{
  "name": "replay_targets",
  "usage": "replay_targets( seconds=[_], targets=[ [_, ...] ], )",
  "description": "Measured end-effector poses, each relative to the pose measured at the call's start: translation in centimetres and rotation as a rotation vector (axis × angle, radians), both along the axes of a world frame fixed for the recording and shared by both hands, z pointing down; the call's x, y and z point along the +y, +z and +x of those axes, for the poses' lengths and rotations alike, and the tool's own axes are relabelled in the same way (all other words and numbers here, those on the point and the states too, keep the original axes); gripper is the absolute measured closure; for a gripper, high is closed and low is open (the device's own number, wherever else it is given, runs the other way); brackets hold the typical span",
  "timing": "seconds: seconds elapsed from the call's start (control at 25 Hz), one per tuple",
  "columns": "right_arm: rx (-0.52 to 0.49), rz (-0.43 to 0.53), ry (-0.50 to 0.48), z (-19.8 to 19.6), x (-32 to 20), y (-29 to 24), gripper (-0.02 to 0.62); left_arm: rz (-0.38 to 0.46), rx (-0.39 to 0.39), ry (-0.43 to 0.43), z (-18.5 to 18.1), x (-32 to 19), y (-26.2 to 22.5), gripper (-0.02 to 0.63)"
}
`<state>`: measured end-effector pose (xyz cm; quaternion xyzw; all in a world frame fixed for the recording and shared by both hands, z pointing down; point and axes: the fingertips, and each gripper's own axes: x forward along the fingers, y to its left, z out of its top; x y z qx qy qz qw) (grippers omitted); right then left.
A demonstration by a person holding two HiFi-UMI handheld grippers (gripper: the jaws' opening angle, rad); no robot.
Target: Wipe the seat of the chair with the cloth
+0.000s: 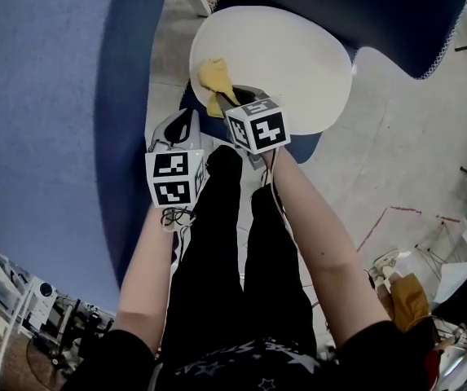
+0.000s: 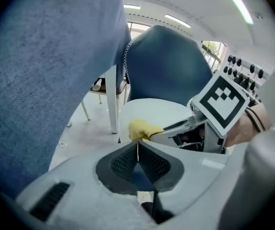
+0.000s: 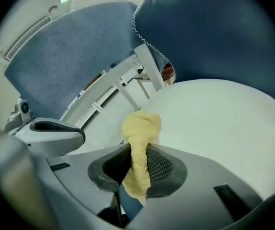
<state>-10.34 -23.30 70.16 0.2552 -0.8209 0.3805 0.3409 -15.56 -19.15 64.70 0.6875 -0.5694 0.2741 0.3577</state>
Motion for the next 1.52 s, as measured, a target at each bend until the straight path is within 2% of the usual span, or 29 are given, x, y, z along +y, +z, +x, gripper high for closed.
replay_targets(
  seconds=[0.36,0.72,1.0,1.24,1.52],
  targets=[
    [0.066,-0.001,0.114,8.5,-0.1,-0.6,0.511,0.010,0.000,0.094,4.5,-0.9,-1.3,0.584],
    [0.157,0.011,0.222,18.6,0.7,-1.2,0.511,0.041,0.008,0.208,11.0,-1.1,-3.0,0.584],
    [0.205,0.013,0.316,24.9,1.0,-0.6,0.511,0.032,0.009,0.264,14.7,-0.5,-2.3,0.584],
    [0.263,0.006,0.368,29.1,2.3,-1.6,0.512,0.036,0.000,0.281,16.7,0.4,-3.4,0.584],
    [0.199,0.061,0.358,30.7,2.9,-8.9,0.512,0.116,-0.006,0.287,19.2,0.9,-9.7,0.584]
  ],
)
